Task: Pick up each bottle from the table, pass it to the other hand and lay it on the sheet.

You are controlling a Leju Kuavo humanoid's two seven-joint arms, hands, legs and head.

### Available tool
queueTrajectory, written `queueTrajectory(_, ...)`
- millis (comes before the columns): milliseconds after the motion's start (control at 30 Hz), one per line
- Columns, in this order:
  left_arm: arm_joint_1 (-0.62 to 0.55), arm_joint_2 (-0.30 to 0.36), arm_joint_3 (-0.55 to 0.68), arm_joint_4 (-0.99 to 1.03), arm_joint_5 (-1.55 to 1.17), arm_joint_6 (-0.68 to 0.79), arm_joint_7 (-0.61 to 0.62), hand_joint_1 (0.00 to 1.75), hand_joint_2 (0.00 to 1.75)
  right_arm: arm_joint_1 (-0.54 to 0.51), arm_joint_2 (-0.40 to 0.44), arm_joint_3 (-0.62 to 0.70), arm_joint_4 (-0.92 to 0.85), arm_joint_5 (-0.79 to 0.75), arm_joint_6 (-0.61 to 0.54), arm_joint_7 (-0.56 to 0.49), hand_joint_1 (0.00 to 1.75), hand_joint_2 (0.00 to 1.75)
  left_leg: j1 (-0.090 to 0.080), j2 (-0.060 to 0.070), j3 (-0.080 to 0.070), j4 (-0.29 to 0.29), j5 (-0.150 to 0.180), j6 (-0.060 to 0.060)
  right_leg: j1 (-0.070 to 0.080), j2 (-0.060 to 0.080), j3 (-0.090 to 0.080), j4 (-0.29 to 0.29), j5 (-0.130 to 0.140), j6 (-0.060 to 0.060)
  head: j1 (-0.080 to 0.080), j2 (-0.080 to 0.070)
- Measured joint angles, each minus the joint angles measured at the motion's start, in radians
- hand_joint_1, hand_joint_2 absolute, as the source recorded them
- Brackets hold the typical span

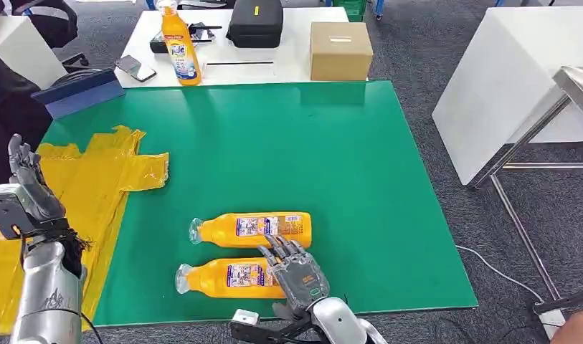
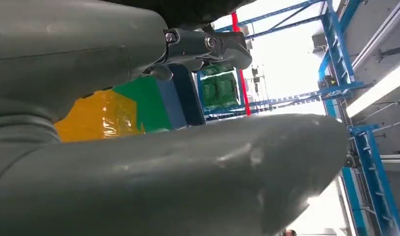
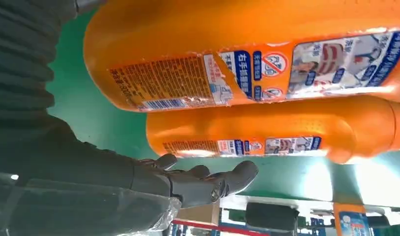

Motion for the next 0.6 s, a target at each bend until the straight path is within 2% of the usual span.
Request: queueTrajectory(600, 0.006, 0.013, 0.002, 0.006, 0.018, -0.006, -0.002, 0.0, 0.0, 0.012, 0.0, -0.014, 0.081, 0.005, -0.023, -0.018, 0.0, 1.75, 0.0, 0.0, 0.0, 0.0, 0.0, 0.0, 0.0, 0.0, 0.0, 0.0, 0.0, 0.0, 0.0, 0.0)
